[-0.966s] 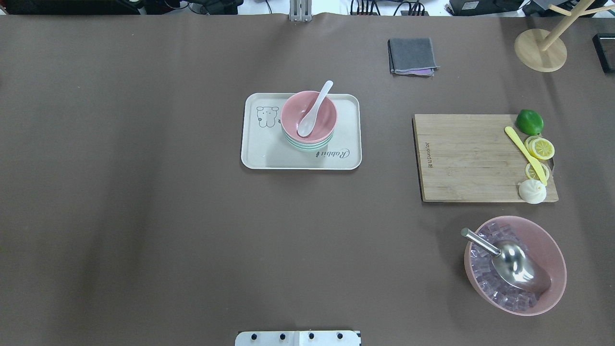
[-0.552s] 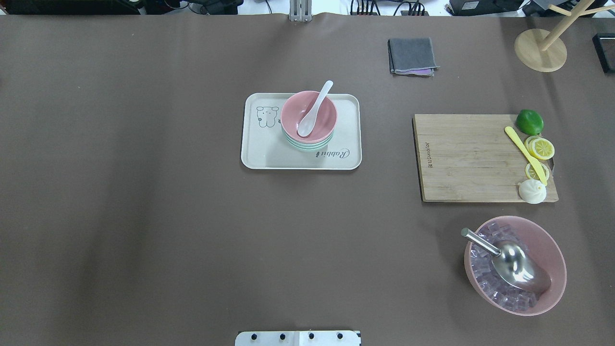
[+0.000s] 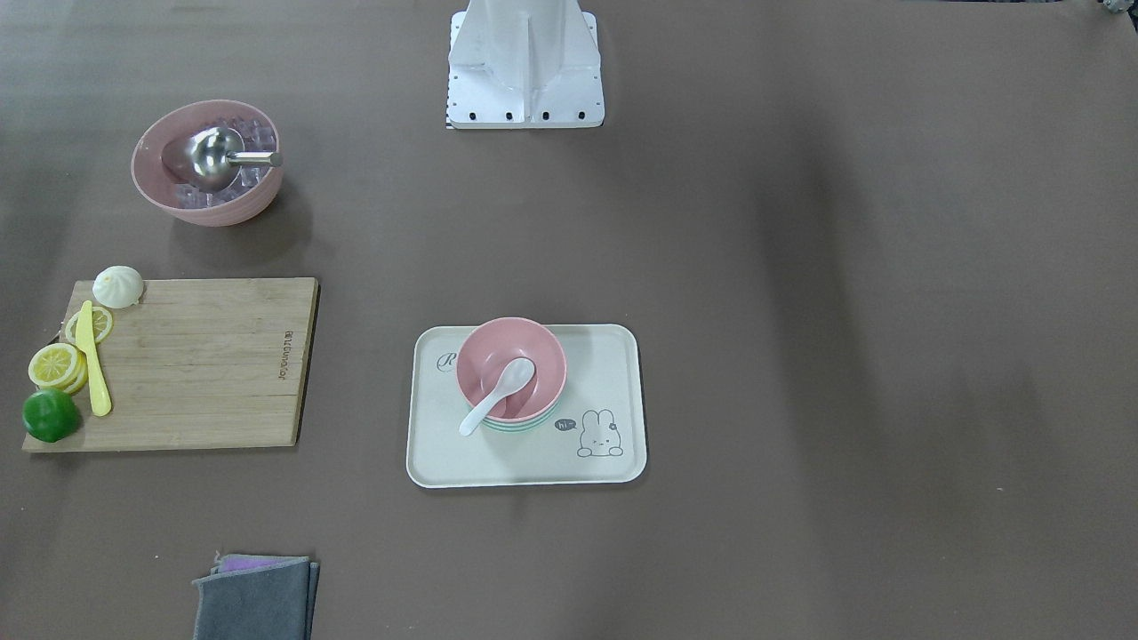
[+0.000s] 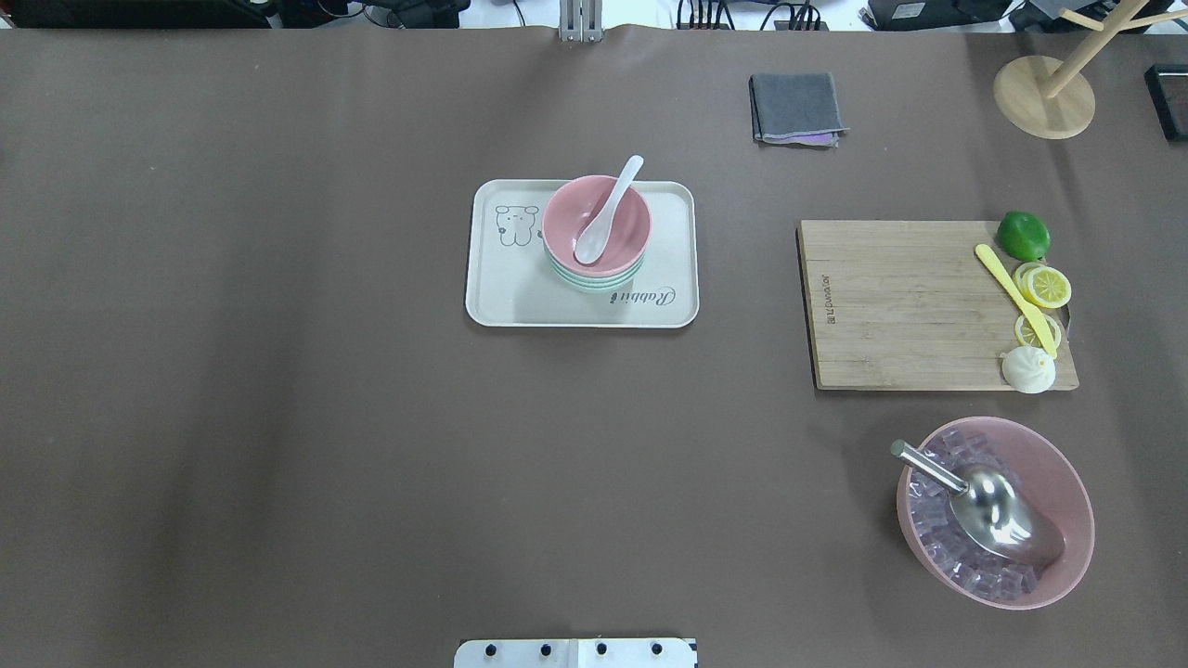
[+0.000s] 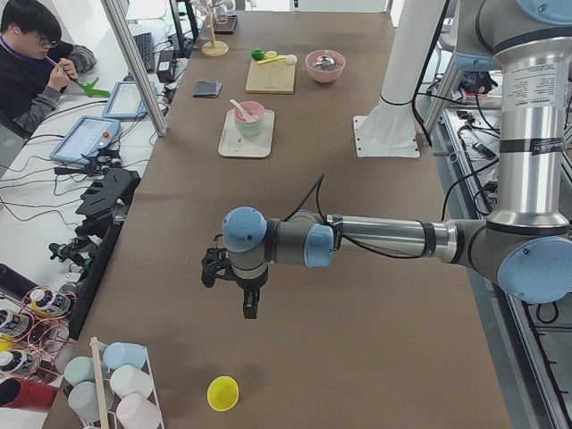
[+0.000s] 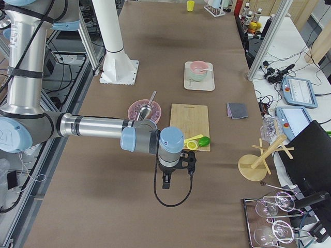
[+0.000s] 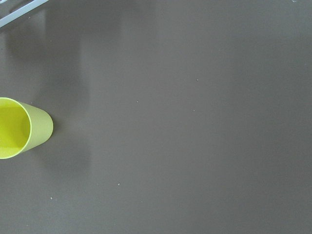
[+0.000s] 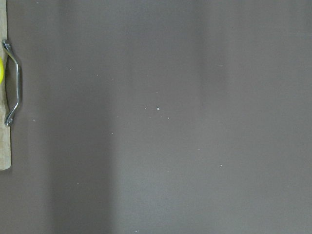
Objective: Stack pink bowl on green and place spoon
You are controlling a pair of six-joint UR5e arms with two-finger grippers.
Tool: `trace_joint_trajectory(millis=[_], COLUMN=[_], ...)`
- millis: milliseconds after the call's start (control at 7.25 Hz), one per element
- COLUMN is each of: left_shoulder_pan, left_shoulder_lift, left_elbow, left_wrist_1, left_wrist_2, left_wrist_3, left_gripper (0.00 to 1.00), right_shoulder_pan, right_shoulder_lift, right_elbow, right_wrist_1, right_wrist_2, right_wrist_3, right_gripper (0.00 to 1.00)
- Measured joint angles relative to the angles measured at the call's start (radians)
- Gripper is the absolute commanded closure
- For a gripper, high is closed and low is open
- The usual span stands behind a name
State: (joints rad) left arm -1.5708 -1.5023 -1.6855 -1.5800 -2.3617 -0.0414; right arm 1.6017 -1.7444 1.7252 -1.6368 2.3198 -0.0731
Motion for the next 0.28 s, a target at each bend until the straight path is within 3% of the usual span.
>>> trace_joint_trajectory(millis=[276], left_shoulder_pan=[0.0], left_shoulder_lift=[0.004], left_elbow=[-0.001], left_wrist_1=[0.0], left_wrist_2=[0.0], left_wrist_3=[0.0], left_gripper=[0.01], right_shoulder_pan=[0.0], right_shoulder_lift=[-0.001], right_elbow=[-0.001], right_wrist_1=[0.0], right_wrist_2=[0.0], right_wrist_3=[0.001], right_gripper=[0.0])
